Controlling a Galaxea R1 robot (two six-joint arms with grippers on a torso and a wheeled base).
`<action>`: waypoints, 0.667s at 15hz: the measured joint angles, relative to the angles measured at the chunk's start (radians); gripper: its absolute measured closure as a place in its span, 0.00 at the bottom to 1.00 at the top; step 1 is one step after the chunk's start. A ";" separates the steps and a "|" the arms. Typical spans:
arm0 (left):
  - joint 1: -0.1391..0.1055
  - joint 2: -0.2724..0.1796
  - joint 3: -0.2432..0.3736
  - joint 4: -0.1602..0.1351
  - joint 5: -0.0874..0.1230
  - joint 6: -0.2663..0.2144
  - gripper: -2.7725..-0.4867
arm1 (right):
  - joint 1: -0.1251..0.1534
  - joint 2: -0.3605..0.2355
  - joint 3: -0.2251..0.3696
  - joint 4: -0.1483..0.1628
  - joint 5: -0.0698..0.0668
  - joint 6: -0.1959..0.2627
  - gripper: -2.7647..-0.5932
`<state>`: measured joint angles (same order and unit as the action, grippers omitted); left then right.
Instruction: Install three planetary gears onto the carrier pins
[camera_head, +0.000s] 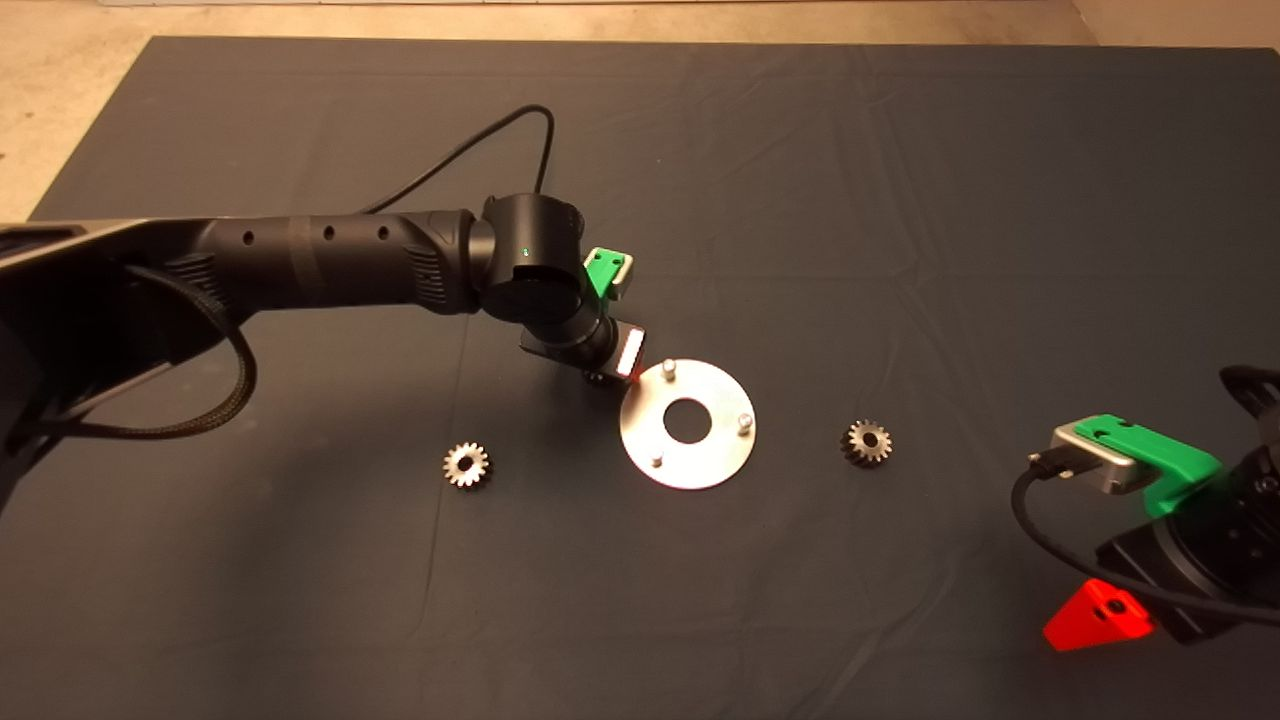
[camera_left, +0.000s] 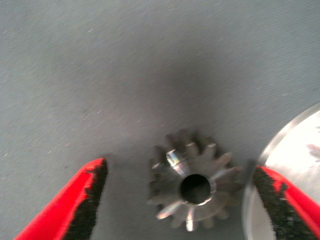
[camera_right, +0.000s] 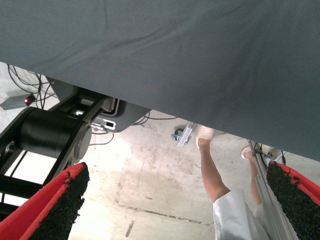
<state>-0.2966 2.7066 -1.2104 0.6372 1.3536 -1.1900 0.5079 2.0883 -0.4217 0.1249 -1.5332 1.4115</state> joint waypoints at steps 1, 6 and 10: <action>0.000 -0.001 0.000 0.000 0.000 0.000 0.36 | 0.000 0.000 0.000 0.000 0.000 0.000 0.06; 0.000 0.003 0.000 0.000 0.000 0.001 0.43 | 0.000 -0.002 0.000 0.000 0.000 0.000 0.06; 0.000 0.002 0.000 0.000 0.000 0.001 0.51 | 0.000 -0.002 0.000 0.000 0.000 0.000 0.05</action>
<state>-0.2966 2.7090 -1.2104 0.6373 1.3536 -1.1891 0.5079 2.0864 -0.4217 0.1245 -1.5336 1.4115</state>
